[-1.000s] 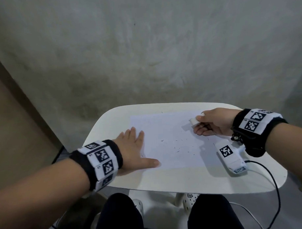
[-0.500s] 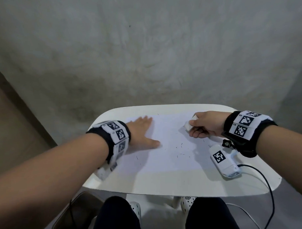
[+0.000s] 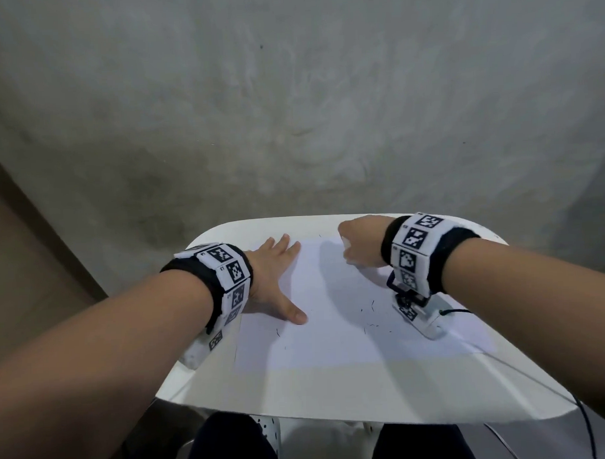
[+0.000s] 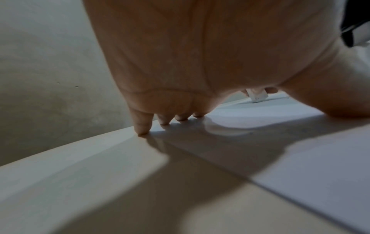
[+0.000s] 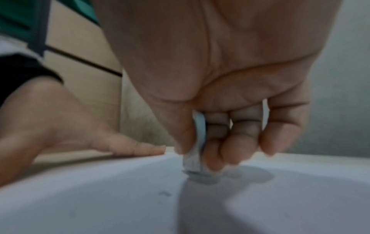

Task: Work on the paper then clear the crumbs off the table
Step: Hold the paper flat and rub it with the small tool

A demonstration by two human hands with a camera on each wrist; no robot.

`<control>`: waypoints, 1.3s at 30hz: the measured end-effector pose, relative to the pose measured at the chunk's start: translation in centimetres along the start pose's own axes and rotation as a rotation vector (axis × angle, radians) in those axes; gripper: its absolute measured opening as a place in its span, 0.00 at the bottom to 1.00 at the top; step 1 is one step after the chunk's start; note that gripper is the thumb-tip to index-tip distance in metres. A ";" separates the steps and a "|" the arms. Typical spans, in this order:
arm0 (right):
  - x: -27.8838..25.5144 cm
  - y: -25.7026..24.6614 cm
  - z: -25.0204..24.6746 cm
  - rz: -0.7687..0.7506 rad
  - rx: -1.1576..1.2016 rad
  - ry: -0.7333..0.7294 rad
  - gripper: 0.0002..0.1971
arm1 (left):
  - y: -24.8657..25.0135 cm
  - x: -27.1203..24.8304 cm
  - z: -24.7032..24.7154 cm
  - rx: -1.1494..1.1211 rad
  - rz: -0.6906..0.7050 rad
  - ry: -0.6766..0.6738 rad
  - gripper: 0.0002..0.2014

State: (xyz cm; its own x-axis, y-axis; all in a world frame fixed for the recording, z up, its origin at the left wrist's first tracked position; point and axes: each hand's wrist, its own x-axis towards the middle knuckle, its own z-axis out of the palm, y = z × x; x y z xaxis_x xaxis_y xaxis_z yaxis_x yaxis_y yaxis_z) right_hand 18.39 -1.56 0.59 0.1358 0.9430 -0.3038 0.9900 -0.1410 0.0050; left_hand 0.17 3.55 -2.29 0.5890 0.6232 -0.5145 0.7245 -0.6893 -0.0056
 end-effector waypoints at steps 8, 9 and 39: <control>0.6 3.2 -1.1 0.145 -0.223 -0.039 0.12 | -0.1 0.3 -0.1 0.011 0.006 -0.023 0.65; 0.6 2.4 -1.2 0.120 -0.235 -0.042 0.11 | -0.1 0.3 -0.1 0.008 0.005 -0.024 0.65; -2.0 -2.4 0.2 -0.054 -0.254 -0.128 0.13 | -0.7 0.9 0.4 0.018 0.007 -0.019 0.66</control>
State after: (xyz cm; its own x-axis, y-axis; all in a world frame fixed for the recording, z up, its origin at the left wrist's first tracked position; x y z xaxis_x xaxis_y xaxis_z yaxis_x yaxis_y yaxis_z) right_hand 15.73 -3.12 1.01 0.0925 0.8989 -0.4283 0.9757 0.0040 0.2191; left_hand 0.10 4.45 -3.09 0.5868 0.6117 -0.5306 0.7140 -0.6999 -0.0173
